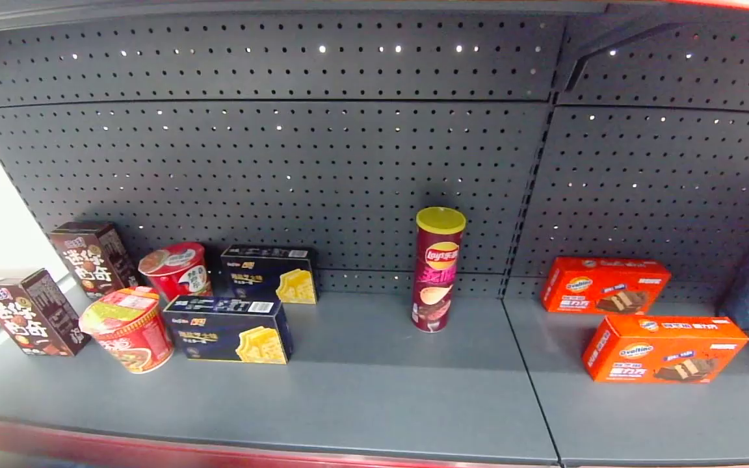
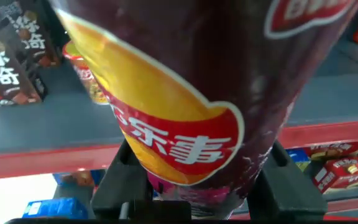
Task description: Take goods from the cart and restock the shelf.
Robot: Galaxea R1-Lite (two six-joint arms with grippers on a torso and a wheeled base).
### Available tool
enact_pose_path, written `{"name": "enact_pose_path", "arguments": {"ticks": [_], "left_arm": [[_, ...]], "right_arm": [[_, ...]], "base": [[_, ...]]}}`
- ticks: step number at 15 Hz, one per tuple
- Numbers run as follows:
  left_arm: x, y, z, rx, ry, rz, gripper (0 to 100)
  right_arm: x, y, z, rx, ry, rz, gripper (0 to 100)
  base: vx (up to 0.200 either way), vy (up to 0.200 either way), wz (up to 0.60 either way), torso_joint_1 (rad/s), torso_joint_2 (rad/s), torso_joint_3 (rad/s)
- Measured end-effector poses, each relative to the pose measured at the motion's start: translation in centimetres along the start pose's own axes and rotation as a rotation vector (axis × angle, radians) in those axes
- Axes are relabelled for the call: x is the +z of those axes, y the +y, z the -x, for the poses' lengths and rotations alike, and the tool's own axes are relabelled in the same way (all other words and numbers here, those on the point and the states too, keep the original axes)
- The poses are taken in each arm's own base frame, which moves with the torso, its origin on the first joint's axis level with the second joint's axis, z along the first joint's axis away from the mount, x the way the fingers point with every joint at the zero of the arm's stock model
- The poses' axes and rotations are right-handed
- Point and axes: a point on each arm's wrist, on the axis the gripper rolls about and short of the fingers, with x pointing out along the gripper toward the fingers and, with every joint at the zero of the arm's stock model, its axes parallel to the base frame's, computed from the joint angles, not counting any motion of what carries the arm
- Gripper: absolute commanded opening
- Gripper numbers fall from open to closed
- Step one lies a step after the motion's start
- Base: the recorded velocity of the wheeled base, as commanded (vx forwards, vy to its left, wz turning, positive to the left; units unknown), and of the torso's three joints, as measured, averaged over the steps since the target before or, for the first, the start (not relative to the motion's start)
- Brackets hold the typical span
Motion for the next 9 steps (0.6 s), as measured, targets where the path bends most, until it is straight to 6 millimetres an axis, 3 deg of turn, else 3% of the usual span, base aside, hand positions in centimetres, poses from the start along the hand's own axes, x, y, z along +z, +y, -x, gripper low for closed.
{"name": "enact_pose_path", "arguments": {"ticks": [9], "left_arm": [[-1.4, 0.0, 1.2, -0.004, 0.024, 0.001, 0]], "right_arm": [[0.0, 0.0, 0.0, 0.000, 0.001, 0.000, 100]], "base": [[0.000, 0.000, -0.07, 0.000, 0.00, 0.000]]}}
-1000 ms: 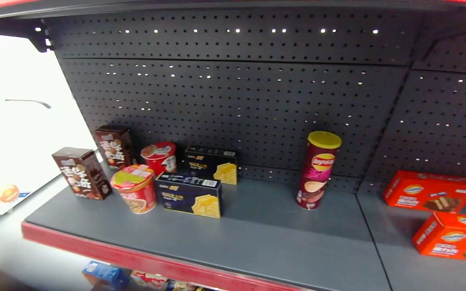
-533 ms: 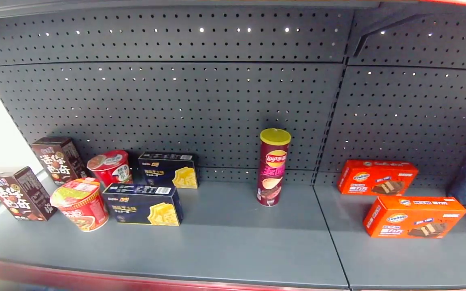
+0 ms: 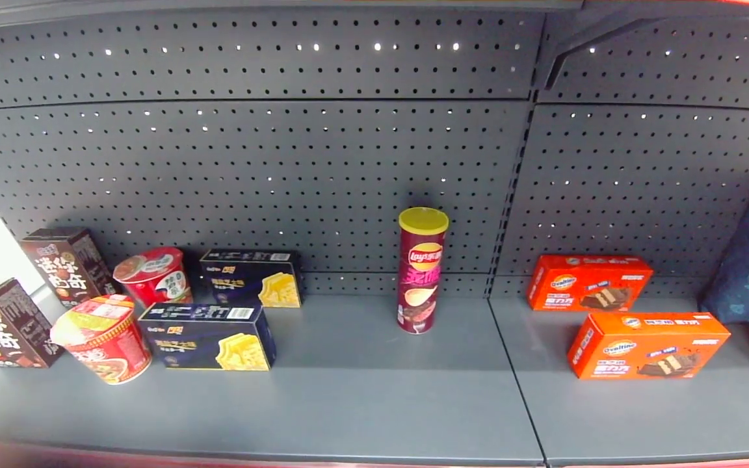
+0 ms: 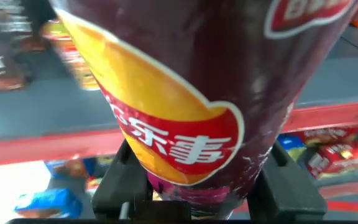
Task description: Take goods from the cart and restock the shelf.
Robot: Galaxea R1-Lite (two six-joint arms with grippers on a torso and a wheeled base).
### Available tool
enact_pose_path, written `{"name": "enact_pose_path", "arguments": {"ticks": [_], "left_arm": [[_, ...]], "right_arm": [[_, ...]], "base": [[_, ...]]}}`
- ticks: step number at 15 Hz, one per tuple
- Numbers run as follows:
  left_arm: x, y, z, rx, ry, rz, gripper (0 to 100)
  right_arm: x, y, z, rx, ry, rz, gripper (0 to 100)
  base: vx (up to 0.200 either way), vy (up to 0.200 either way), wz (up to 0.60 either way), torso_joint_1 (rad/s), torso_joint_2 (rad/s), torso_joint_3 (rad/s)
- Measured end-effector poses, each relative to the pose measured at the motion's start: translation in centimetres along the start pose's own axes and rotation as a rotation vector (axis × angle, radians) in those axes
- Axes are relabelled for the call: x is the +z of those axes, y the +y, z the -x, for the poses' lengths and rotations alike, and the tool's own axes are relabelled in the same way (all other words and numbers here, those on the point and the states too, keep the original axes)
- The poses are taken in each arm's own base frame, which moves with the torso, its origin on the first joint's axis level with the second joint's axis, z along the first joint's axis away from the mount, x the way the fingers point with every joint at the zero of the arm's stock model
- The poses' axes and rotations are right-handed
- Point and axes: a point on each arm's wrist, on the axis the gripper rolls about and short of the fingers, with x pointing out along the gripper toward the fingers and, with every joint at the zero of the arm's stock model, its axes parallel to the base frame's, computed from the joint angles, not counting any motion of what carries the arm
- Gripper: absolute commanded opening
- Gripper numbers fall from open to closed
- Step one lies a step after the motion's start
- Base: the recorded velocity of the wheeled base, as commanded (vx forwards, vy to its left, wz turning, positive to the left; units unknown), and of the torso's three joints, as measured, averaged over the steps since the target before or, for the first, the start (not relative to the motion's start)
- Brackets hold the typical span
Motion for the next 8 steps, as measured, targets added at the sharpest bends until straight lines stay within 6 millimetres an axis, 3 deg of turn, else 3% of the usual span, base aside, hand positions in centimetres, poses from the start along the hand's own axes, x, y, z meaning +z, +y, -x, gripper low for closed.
{"name": "enact_pose_path", "arguments": {"ticks": [8], "left_arm": [[0.95, -0.06, 0.55, 0.001, -0.055, -0.004, 0]], "right_arm": [[0.00, 0.00, 0.00, 0.000, 0.000, 0.000, 100]], "base": [[0.000, 0.000, 0.00, 0.000, 0.00, 0.000]]}}
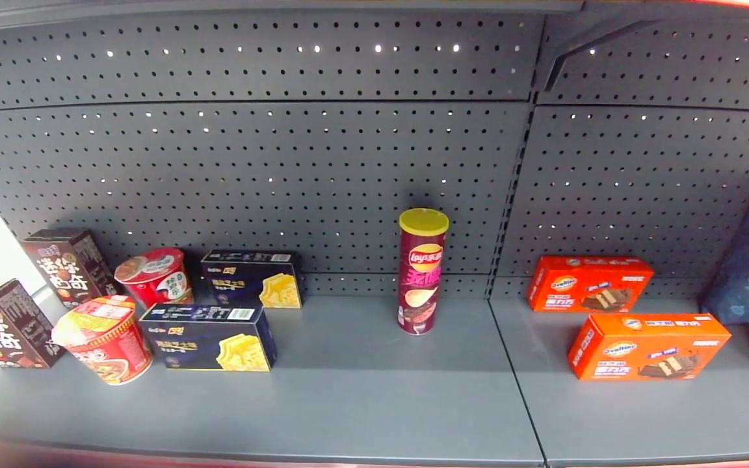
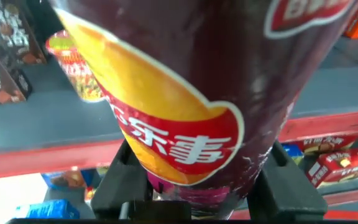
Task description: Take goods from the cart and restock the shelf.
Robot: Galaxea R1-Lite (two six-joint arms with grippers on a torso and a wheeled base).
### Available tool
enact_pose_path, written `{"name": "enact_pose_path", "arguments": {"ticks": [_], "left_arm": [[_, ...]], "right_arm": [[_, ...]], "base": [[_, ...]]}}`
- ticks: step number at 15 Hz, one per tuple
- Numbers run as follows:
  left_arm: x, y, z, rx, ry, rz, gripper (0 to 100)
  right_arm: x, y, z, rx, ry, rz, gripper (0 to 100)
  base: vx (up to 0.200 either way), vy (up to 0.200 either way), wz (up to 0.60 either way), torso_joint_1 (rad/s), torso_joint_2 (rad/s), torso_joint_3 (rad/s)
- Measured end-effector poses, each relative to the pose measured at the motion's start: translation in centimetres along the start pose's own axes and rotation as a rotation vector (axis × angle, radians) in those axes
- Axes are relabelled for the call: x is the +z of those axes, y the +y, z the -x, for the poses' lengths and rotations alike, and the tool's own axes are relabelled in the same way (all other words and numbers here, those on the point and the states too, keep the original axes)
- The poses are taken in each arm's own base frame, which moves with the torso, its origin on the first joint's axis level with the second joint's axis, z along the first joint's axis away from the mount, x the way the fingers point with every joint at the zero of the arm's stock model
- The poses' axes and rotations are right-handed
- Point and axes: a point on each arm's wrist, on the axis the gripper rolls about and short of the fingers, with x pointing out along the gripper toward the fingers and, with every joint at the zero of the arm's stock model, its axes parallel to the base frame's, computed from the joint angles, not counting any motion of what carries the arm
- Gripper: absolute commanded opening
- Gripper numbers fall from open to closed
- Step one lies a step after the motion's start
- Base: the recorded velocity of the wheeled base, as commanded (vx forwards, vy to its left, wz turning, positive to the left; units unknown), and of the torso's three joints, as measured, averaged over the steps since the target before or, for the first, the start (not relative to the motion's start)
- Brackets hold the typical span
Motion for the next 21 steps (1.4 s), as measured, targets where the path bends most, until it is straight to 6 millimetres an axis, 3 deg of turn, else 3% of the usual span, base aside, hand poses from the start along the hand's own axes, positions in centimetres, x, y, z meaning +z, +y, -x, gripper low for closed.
{"name": "enact_pose_path", "arguments": {"ticks": [9, 13, 16, 21], "left_arm": [[3.2, -0.2, 1.5, 0.097, 0.017, -0.150, 0], [3.2, -0.3, 1.6, 0.092, 0.057, -0.163, 0], [2.8, -0.3, 1.4, 0.047, 0.073, -0.160, 0], [3.3, -0.4, 0.6, -0.050, 0.107, -0.143, 0]], "right_arm": [[0.4, 0.1, -0.1, 0.035, 0.013, 0.042, 100], [6.7, 0.0, -0.3, 0.155, -0.062, 0.136, 100], [10.7, 0.8, -3.4, 0.432, -0.010, 0.182, 100], [14.1, 5.3, -8.9, 0.834, 0.141, 0.036, 100]], "base": [[0.000, 0.000, 0.00, 0.000, 0.00, 0.000], [0.000, 0.000, 0.00, 0.000, 0.00, 0.000], [0.000, 0.000, 0.00, 0.000, 0.00, 0.000], [0.000, 0.000, 0.00, 0.000, 0.00, 0.000]]}}
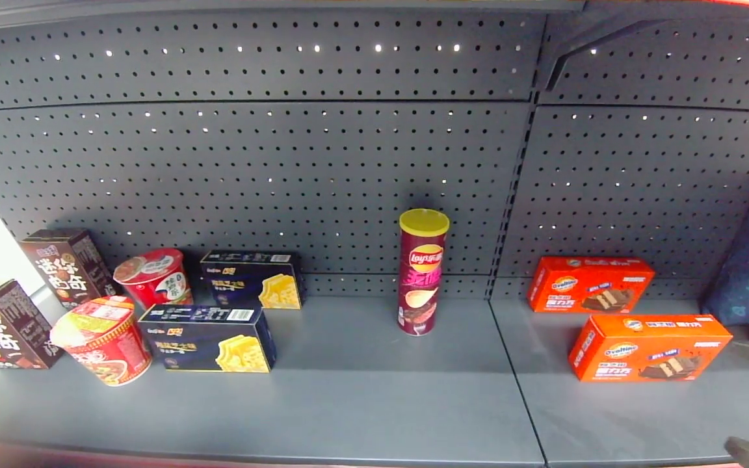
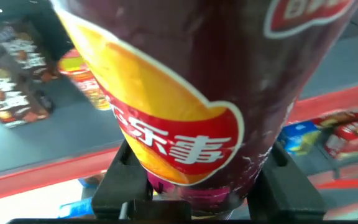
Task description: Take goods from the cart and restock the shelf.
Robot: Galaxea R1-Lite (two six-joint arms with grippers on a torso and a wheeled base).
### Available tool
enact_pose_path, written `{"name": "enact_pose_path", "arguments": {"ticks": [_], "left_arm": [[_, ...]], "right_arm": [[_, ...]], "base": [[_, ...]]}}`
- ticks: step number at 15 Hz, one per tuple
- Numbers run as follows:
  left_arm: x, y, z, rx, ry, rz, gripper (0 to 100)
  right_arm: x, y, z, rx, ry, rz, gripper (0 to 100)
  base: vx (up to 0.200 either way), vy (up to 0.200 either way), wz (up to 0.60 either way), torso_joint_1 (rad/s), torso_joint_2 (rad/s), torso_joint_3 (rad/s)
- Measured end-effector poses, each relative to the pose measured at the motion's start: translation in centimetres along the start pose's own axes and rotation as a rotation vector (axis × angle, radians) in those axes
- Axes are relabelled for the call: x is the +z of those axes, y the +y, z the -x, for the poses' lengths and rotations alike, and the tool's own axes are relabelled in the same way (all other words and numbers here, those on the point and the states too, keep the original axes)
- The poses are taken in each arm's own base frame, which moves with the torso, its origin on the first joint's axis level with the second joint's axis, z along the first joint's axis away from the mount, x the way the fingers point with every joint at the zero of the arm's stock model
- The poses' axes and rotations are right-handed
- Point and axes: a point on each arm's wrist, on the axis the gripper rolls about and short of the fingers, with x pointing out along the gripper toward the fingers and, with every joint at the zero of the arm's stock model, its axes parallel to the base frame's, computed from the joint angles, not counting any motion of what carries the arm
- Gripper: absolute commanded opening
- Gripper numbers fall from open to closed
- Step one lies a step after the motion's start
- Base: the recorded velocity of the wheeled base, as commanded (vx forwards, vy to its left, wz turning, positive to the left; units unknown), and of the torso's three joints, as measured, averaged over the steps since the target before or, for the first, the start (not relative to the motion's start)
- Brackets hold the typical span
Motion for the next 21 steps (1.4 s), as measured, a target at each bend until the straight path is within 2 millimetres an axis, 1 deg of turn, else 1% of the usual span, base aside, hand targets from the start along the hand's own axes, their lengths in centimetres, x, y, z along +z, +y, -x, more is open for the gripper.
{"name": "enact_pose_path", "arguments": {"ticks": [3, 6, 9, 10, 12, 14, 16, 17, 21], "left_arm": [[0.1, 0.1, -0.4, -0.028, 0.023, 0.019, 0], [0.0, 0.3, -0.5, -0.100, 0.031, 0.040, 0], [0.0, 0.5, -0.5, -0.172, 0.026, 0.054, 0], [0.1, 0.5, -0.4, -0.188, 0.019, 0.065, 0], [0.4, 0.7, -0.1, -0.216, -0.001, 0.078, 0], [0.4, 0.7, 0.0, -0.221, -0.008, 0.078, 0], [0.3, 0.7, 0.0, -0.222, -0.005, 0.078, 0], [0.2, 0.7, -0.1, -0.223, 0.000, 0.077, 0], [-0.3, 0.6, -0.3, -0.221, 0.023, 0.079, 0]], "right_arm": [[0.9, -0.5, -4.4, 0.082, 0.034, 0.000, 100], [2.2, -1.7, -9.1, 0.141, 0.055, 0.053, 100], [4.0, -4.1, -14.4, 0.163, 0.055, 0.105, 100], [4.4, -5.1, -16.0, 0.162, 0.055, 0.113, 100], [4.2, -7.1, -18.9, 0.161, 0.060, 0.148, 100], [3.0, -9.1, -21.3, 0.136, 0.086, 0.164, 100], [1.5, -10.6, -22.8, 0.055, 0.138, 0.154, 100], [1.0, -11.2, -23.5, 0.053, 0.145, 0.152, 100], [-0.2, -12.7, -26.1, 0.128, 0.110, 0.153, 100]], "base": [[0.000, 0.000, 0.00, 0.000, 0.00, 0.000], [0.000, 0.000, 0.00, 0.000, 0.00, 0.000], [0.000, 0.000, 0.00, 0.000, 0.00, 0.000], [0.000, 0.000, 0.00, 0.000, 0.00, 0.000], [0.000, 0.000, 0.00, 0.000, 0.00, 0.000], [0.000, 0.000, 0.00, 0.000, 0.00, 0.000], [0.000, 0.000, 0.00, 0.000, 0.00, 0.000], [0.000, 0.000, 0.00, 0.000, 0.00, 0.000], [0.000, 0.000, 0.00, 0.000, 0.00, 0.000]]}}
